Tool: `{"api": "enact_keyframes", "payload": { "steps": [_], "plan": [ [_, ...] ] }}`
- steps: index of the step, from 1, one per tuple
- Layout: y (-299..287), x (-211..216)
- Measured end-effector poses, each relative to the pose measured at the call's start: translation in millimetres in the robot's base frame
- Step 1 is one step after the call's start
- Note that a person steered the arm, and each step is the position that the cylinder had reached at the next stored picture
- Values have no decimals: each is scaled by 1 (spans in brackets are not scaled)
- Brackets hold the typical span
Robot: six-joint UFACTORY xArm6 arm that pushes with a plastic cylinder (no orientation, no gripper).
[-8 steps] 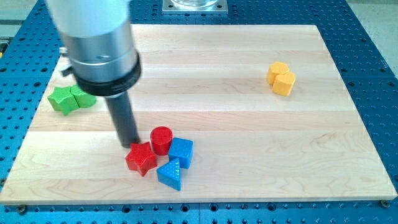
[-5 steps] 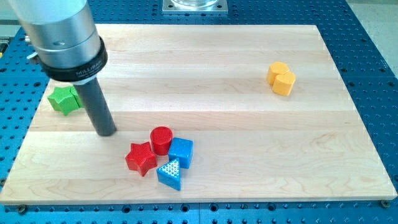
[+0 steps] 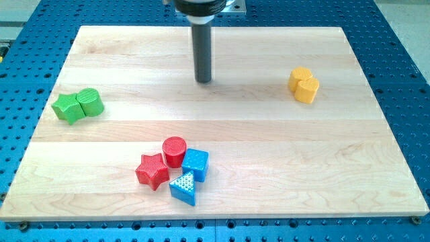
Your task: Push the yellow blocks into the blue cube
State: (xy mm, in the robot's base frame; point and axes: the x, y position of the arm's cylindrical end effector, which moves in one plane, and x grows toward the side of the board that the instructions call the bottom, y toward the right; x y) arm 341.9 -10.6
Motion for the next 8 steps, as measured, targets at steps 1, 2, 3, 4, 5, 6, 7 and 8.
{"api": "enact_keyframes", "payload": {
  "steps": [1, 2, 3, 4, 5, 6, 7, 8],
  "plan": [
    [7, -17],
    [111, -40],
    [180, -43],
    [201, -37],
    [195, -36],
    [175, -27],
    [155, -25],
    [162, -25]
  ]
}}
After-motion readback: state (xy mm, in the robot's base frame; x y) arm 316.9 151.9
